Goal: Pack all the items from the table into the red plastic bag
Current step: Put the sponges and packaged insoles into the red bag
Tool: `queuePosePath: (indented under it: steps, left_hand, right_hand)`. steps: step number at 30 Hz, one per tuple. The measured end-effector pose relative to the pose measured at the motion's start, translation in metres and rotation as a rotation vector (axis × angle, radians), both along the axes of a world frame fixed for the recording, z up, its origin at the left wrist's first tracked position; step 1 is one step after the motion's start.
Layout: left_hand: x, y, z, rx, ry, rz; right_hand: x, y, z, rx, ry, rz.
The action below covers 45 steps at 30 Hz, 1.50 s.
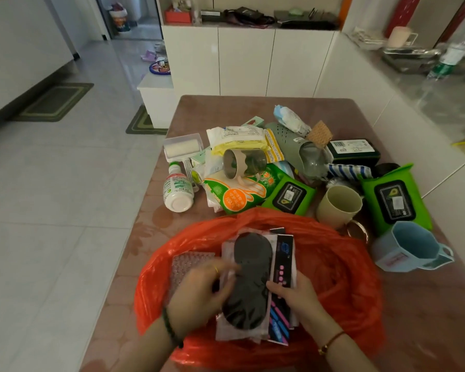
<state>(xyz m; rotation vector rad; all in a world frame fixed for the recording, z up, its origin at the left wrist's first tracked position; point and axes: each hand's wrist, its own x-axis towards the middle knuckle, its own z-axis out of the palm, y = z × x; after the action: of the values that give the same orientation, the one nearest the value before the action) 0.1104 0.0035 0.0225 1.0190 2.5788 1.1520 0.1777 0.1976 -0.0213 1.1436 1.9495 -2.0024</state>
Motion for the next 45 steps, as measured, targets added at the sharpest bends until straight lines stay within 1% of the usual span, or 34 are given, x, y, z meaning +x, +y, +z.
queuePosePath:
  steps: [1,2,3,5,6,7,8,9,12,14,16,17,18,20,21,23,25,26,28,29,30,32,34,35,36,37,38,39,40,42,43,44,45]
  left_hand:
    - [-0.015,0.003,-0.002,0.003,0.160,0.101]
    - [-0.031,0.006,-0.002,-0.085,0.263,0.176]
    - [-0.046,0.008,-0.001,-0.265,0.260,0.223]
    - [-0.071,0.012,0.000,-0.653,0.077,0.254]
    - [-0.081,0.014,-0.001,-0.767,0.004,0.248]
    - [-0.087,0.017,-0.003,-0.813,-0.032,0.238]
    - [-0.091,0.018,-0.002,-0.808,-0.044,0.236]
    - [-0.093,0.019,-0.003,-0.751,-0.054,0.253]
    - [-0.097,0.026,-0.001,-0.454,-0.097,0.341]
    - [-0.098,0.034,0.005,-0.312,-0.100,0.347]
    - [-0.103,0.040,0.009,-0.212,-0.101,0.335]
    - [-0.106,0.042,0.010,-0.179,-0.102,0.325]
    - [-0.111,0.044,0.010,-0.162,-0.108,0.306]
    - [-0.117,0.048,0.010,-0.167,-0.131,0.246]
    - [-0.117,0.051,0.011,-0.180,-0.129,0.210]
    - [-0.112,0.059,0.017,-0.185,-0.043,0.133]
    - [-0.102,0.074,0.025,-0.141,0.038,0.033]
    - [-0.097,0.084,0.027,-0.119,0.031,-0.012]
    - [-0.087,0.105,0.030,-0.091,-0.014,-0.063]
    - [-0.081,0.116,0.031,-0.082,-0.034,-0.077]
    - [-0.076,0.125,0.031,-0.072,-0.054,-0.091]
    - [-0.068,0.140,0.029,-0.040,-0.089,-0.119]
    - [-0.063,0.148,0.026,-0.022,-0.096,-0.145]
    - [-0.062,0.149,0.022,-0.036,-0.070,-0.150]
    - [-0.062,0.150,0.018,-0.083,-0.018,-0.152]
    - [-0.063,0.150,0.015,-0.169,0.053,-0.154]
    - [-0.065,0.151,0.011,-0.291,0.116,-0.158]
    - [-0.068,0.153,0.007,-0.424,0.159,-0.164]
    - [-0.072,0.155,0.004,-0.544,0.191,-0.169]
    - [-0.082,0.158,-0.001,-0.686,0.235,-0.173]
    - [-0.086,0.160,-0.001,-0.713,0.240,-0.177]
    - [-0.089,0.160,-0.001,-0.714,0.240,-0.179]
    - [-0.090,0.160,0.000,-0.683,0.229,-0.175]
  right_hand:
    - [0.000,-0.001,0.000,0.021,0.006,0.050]
    - [-0.001,-0.001,0.000,0.036,0.011,0.093]
    - [-0.001,-0.001,0.001,0.044,0.014,0.127]
    - [-0.002,0.001,0.002,0.043,0.015,0.171]
    - [-0.002,0.003,0.002,0.044,0.012,0.183]
    - [-0.001,0.005,0.001,0.054,0.007,0.200]
    - [-0.001,0.006,0.000,0.062,0.007,0.222]
    - [0.000,0.005,-0.001,0.075,0.007,0.248]
    - [0.001,-0.002,-0.004,0.183,0.049,0.331]
    - [0.000,-0.006,0.000,0.261,0.026,0.381]
    - [0.001,0.003,0.008,0.377,-0.020,0.391]
    - [0.001,0.012,0.014,0.473,0.002,0.351]
    - [0.000,0.026,0.020,0.586,0.069,0.263]
    - [-0.005,0.059,0.035,0.798,0.226,0.034]
    - [-0.011,0.077,0.041,0.862,0.264,-0.060]
    - [-0.027,0.113,0.050,0.941,0.243,-0.139]
    - [-0.050,0.141,0.053,0.993,0.127,-0.093]
    - [-0.061,0.152,0.052,1.001,0.051,-0.039]
    - [-0.078,0.166,0.045,0.978,-0.078,0.079]
    - [-0.085,0.170,0.040,0.942,-0.100,0.124]
    - [-0.088,0.173,0.036,0.900,-0.094,0.147]
    - [-0.089,0.174,0.033,0.860,-0.059,0.120]
    - [-0.083,0.172,0.037,0.877,0.002,0.035]
    - [-0.077,0.168,0.043,0.882,0.071,-0.021]
    - [-0.069,0.163,0.050,0.872,0.169,-0.091]
    - [-0.060,0.157,0.059,0.838,0.268,-0.156]
    - [-0.049,0.149,0.069,0.780,0.352,-0.189]
    - [-0.038,0.143,0.077,0.695,0.417,-0.177]
    - [-0.027,0.136,0.085,0.578,0.461,-0.114]
    - [-0.008,0.123,0.095,0.317,0.476,0.139]
    - [-0.002,0.119,0.092,0.239,0.429,0.300]
    - [0.001,0.115,0.086,0.209,0.355,0.449]
    - [0.003,0.110,0.076,0.210,0.275,0.550]
